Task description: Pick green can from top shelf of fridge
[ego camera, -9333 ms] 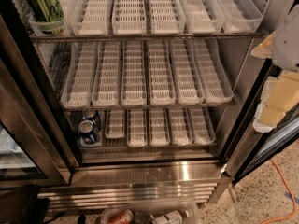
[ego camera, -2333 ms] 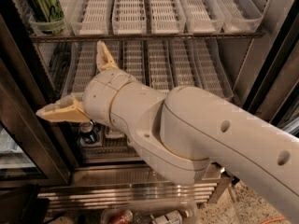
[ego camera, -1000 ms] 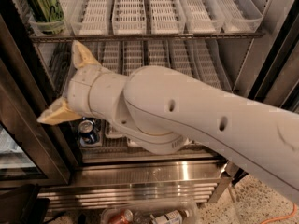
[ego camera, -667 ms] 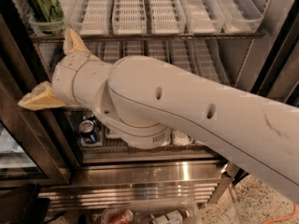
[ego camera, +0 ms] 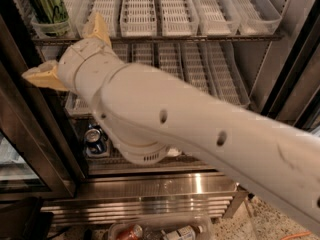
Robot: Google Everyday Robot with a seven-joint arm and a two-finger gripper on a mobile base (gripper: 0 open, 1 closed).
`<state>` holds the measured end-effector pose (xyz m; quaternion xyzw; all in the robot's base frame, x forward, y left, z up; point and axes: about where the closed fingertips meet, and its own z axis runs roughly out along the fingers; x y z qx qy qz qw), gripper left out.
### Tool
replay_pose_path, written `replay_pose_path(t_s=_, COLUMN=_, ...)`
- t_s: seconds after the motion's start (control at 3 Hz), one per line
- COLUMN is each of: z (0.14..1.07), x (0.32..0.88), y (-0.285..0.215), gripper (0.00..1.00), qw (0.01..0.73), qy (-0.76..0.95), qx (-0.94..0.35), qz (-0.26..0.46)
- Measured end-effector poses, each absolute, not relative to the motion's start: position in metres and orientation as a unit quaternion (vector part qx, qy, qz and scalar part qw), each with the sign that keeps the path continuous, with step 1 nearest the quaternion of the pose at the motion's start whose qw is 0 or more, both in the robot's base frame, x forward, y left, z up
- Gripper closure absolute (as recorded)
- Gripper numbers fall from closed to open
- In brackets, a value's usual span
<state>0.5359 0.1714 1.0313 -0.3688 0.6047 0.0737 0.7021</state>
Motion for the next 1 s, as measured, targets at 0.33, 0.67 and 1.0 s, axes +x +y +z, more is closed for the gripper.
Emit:
replay_pose_path(t_s=0.33, z=1.028, x=0.507, y=0.198, gripper=0.00, qw=0.723, qy=0.596, qx=-0.341, qz=0.076)
replay_pose_path(t_s=0.67, z=1.040, x=0.468, y=0.228, gripper=0.00, qw=0.763, qy=0.558, qx=-0.325, qz=0.038)
replay_pose_path(t_s=1.0, z=1.048, x=0.457, y=0.226, gripper=0.00, qw=0.781, qy=0.546, qx=-0.303, qz=0.005)
